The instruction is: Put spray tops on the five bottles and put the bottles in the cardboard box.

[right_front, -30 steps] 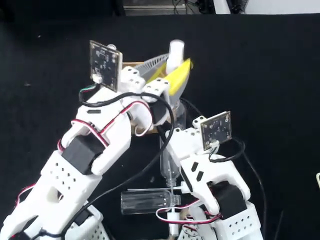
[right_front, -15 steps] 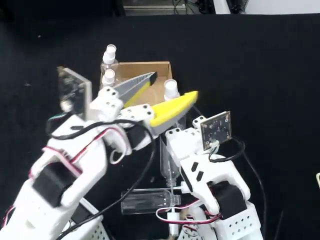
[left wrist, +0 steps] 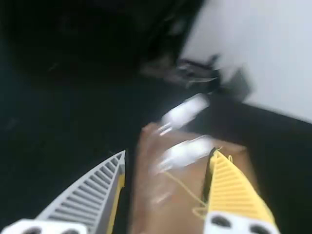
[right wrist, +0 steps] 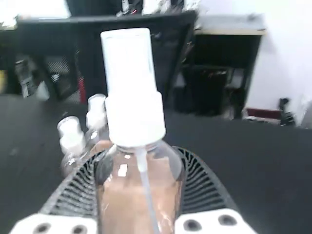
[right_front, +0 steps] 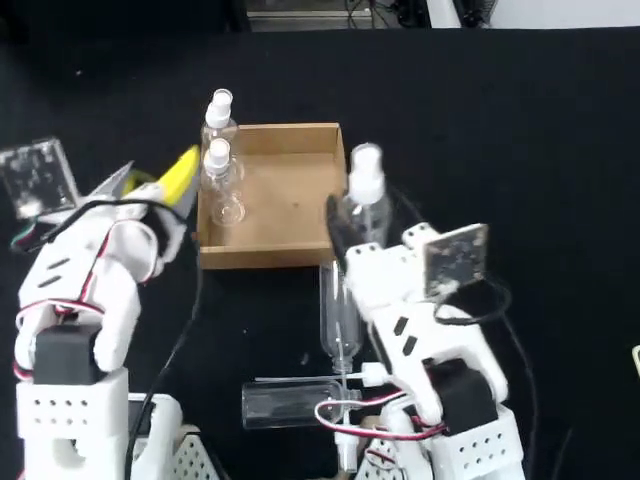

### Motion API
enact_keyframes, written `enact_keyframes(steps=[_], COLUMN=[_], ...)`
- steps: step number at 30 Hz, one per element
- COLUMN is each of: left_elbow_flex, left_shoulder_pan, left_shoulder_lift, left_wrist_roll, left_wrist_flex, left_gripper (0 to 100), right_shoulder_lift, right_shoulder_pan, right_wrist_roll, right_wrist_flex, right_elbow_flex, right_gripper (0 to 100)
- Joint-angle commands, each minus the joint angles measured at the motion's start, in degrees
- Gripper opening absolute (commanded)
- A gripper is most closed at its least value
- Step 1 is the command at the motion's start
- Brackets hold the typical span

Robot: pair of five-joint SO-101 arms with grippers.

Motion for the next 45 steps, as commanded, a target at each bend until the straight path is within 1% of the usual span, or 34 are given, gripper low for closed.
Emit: enact_keyframes(steps=[1,3,6,10,13,20,22,24,28,34,38,45], left_elbow_flex=[10.0,14.3,22.6,35.5,41.6,45.8,46.5,46.8,47.4,47.5,47.5,48.0], left_shoulder_pan=[-5.0,-3.5,-3.0,-3.1,-3.2,-3.1,-3.1,-3.1,-3.1,-3.1,-3.1,-3.2], left_shoulder_lift=[-6.7,-9.3,-12.6,-15.6,-16.2,-16.7,-16.7,-16.7,-16.7,-16.7,-16.7,-16.7], left_wrist_roll=[0.5,0.5,0.5,0.2,0.2,0.6,0.4,0.4,0.3,0.2,0.2,0.2], left_wrist_flex=[0.0,-2.5,-11.6,-26.1,-30.9,-31.5,-31.5,-31.5,-31.5,-31.5,-31.5,-31.6], left_gripper=[25,25,25,25,25,25,25,25,25,25,25,25], right_shoulder_lift=[2.1,6.5,16.6,30.5,37.4,40.4,41.3,43.7,52.4,70.0,80.7,92.5], right_shoulder_pan=[1.8,0.4,-1.8,-1.7,-1.9,-2.1,-3.8,-6.0,-9.5,-9.8,-9.8,-9.7], right_wrist_roll=[-0.4,-0.4,-0.4,0.1,0.2,0.2,-0.2,-0.2,-0.2,-0.2,-0.1,0.1], right_wrist_flex=[-2.1,-2.6,-4.6,-15.5,-22.2,-27.9,-31.2,-37.2,-54.9,-76.2,-85.2,-97.9], right_elbow_flex=[-9.8,-12.5,-15.2,-16.0,-16.0,-13.6,-11.7,-9.6,-6.2,-6.5,-8.5,-8.9], right_gripper=[1.1,1.1,1.1,1.1,1.1,1.2,1.2,1.2,1.1,1.1,1.1,1.1])
